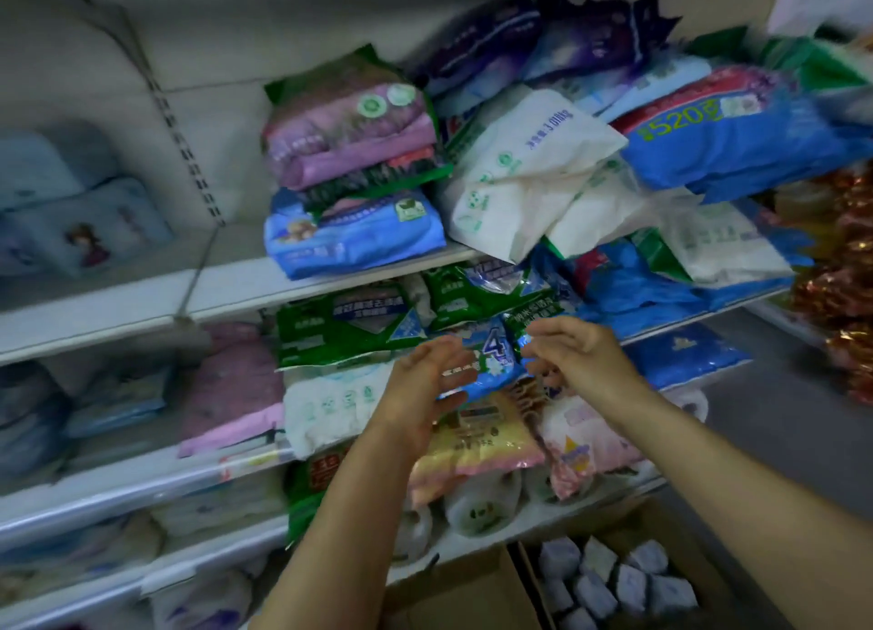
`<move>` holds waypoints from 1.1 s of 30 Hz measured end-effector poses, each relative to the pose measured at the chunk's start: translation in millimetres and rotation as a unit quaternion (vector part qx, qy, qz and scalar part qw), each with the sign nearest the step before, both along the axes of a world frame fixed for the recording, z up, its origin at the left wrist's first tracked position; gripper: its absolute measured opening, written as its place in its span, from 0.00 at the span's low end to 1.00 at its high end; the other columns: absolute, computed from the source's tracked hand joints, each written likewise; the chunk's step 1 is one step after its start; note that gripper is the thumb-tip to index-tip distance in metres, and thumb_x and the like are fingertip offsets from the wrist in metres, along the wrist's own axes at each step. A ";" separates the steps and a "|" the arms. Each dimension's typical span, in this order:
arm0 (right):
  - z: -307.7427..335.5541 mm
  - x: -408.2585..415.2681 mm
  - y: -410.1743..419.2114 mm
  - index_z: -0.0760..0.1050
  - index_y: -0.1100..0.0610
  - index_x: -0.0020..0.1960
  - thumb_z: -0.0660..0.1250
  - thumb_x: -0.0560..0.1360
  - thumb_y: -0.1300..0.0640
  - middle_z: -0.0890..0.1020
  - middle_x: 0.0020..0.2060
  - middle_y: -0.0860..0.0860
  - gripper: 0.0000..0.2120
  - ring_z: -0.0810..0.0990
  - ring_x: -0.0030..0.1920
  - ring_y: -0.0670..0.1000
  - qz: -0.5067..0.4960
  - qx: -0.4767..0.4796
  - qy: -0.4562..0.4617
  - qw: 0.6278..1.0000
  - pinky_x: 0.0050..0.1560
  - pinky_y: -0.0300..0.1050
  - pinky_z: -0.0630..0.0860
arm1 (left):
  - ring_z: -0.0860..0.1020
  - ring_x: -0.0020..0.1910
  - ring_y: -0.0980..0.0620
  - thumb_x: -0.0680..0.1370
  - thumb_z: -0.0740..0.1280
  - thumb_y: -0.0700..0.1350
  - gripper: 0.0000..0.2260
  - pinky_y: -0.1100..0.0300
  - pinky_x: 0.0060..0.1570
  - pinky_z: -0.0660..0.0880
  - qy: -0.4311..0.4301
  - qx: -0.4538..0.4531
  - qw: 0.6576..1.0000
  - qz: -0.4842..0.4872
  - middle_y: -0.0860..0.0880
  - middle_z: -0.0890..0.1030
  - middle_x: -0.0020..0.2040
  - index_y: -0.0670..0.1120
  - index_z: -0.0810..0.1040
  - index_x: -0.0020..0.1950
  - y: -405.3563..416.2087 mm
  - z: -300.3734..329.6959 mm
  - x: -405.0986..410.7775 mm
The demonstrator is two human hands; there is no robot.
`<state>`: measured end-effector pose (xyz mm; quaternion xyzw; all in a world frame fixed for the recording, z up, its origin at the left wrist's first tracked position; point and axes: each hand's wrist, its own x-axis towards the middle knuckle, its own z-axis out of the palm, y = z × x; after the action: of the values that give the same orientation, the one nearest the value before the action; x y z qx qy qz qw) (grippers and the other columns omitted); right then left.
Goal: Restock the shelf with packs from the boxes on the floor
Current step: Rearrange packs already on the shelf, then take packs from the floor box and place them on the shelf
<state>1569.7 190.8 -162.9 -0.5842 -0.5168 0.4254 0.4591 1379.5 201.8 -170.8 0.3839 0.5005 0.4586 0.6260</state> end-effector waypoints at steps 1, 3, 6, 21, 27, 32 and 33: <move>5.9 -14.1 -2.6 0.78 0.54 0.56 0.65 0.79 0.62 0.84 0.45 0.52 0.08 0.83 0.44 0.52 0.013 0.008 -0.001 1.000 0.38 0.40 0.78 | 0.83 0.51 0.48 0.80 0.66 0.47 0.07 0.51 0.55 0.78 -0.002 0.006 1.000 0.008 0.47 0.84 0.53 0.47 0.78 0.57 -5.9 5.9 -15.9; 18.7 -44.3 -6.7 0.78 0.54 0.56 0.65 0.79 0.61 0.84 0.45 0.52 0.08 0.83 0.43 0.51 0.034 0.025 0.003 0.999 0.40 0.42 0.79 | 0.83 0.53 0.47 0.80 0.67 0.47 0.07 0.49 0.59 0.76 -0.004 0.021 0.999 0.024 0.47 0.84 0.53 0.47 0.78 0.56 -18.6 19.1 -49.8; 34.2 -100.0 -14.0 0.78 0.55 0.56 0.64 0.79 0.62 0.84 0.45 0.52 0.07 0.83 0.41 0.51 0.067 0.035 0.009 0.997 0.40 0.43 0.79 | 0.83 0.53 0.47 0.80 0.66 0.47 0.08 0.49 0.59 0.77 0.005 0.044 0.997 0.061 0.46 0.84 0.55 0.47 0.78 0.57 -43.2 36.1 -112.5; 55.8 -371.5 -83.5 0.79 0.59 0.52 0.63 0.78 0.68 0.84 0.37 0.55 0.08 0.80 0.34 0.52 0.229 0.075 0.052 0.969 0.31 0.39 0.75 | 0.83 0.45 0.50 0.81 0.64 0.45 0.05 0.56 0.49 0.73 0.046 0.107 0.967 0.225 0.47 0.84 0.48 0.48 0.78 0.55 -175.1 79.4 -381.2; 70.6 -443.9 -88.1 0.79 0.57 0.52 0.65 0.78 0.66 0.85 0.43 0.57 0.08 0.82 0.37 0.51 0.287 0.082 0.031 0.954 0.42 0.49 0.77 | 0.82 0.46 0.49 0.81 0.66 0.45 0.06 0.56 0.47 0.77 0.098 0.127 0.948 0.275 0.47 0.84 0.49 0.47 0.78 0.57 -196.3 97.9 -452.9; 88.9 -479.6 -69.3 0.79 0.57 0.54 0.67 0.77 0.64 0.84 0.46 0.56 0.07 0.83 0.45 0.56 0.317 0.101 0.002 0.943 0.44 0.45 0.78 | 0.82 0.49 0.50 0.79 0.68 0.45 0.09 0.58 0.46 0.78 0.132 0.145 0.934 0.299 0.48 0.85 0.51 0.49 0.78 0.59 -183.0 117.4 -494.5; 92.5 -483.8 -62.8 0.79 0.56 0.54 0.67 0.76 0.64 0.84 0.46 0.56 0.08 0.83 0.45 0.55 0.319 0.112 -0.003 0.941 0.43 0.44 0.78 | 0.82 0.50 0.49 0.79 0.69 0.45 0.09 0.58 0.47 0.78 0.142 0.150 0.931 0.301 0.48 0.84 0.52 0.50 0.78 0.58 -178.9 121.3 -499.1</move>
<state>1085.9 128.0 -70.4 -0.3349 -0.7218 0.4873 0.3598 880.4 22.9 -49.5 0.3660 0.6016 0.6358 0.3161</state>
